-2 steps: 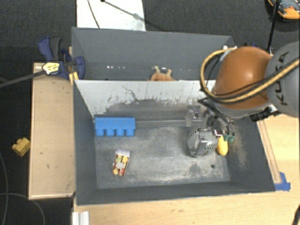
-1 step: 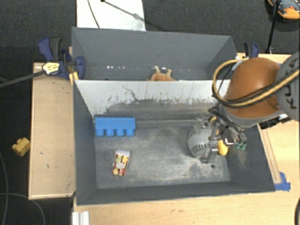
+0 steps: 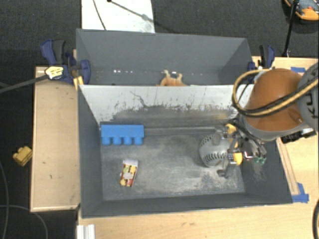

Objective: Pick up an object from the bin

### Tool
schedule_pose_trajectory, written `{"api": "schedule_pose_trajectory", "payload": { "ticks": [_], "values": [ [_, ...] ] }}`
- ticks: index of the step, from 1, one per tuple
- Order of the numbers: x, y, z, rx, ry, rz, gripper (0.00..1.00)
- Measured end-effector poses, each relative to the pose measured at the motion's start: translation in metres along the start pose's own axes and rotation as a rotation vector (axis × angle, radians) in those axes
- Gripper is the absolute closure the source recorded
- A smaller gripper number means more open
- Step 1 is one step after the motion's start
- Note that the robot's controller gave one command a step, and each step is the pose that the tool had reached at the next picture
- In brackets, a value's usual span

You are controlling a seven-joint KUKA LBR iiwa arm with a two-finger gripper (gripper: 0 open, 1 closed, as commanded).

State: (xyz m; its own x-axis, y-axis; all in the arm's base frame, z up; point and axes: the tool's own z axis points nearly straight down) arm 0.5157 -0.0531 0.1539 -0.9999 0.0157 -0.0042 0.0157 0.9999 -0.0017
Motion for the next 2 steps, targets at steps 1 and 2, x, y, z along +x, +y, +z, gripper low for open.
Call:
{"api": "schedule_pose_trajectory", "payload": {
  "ticks": [1, 2],
  "values": [
    [-0.005, -0.015, 0.025, -0.002, -0.002, -0.036, 0.00],
    [-0.003, -0.031, 0.035, -0.002, -0.010, 0.003, 0.00]
  ]
}}
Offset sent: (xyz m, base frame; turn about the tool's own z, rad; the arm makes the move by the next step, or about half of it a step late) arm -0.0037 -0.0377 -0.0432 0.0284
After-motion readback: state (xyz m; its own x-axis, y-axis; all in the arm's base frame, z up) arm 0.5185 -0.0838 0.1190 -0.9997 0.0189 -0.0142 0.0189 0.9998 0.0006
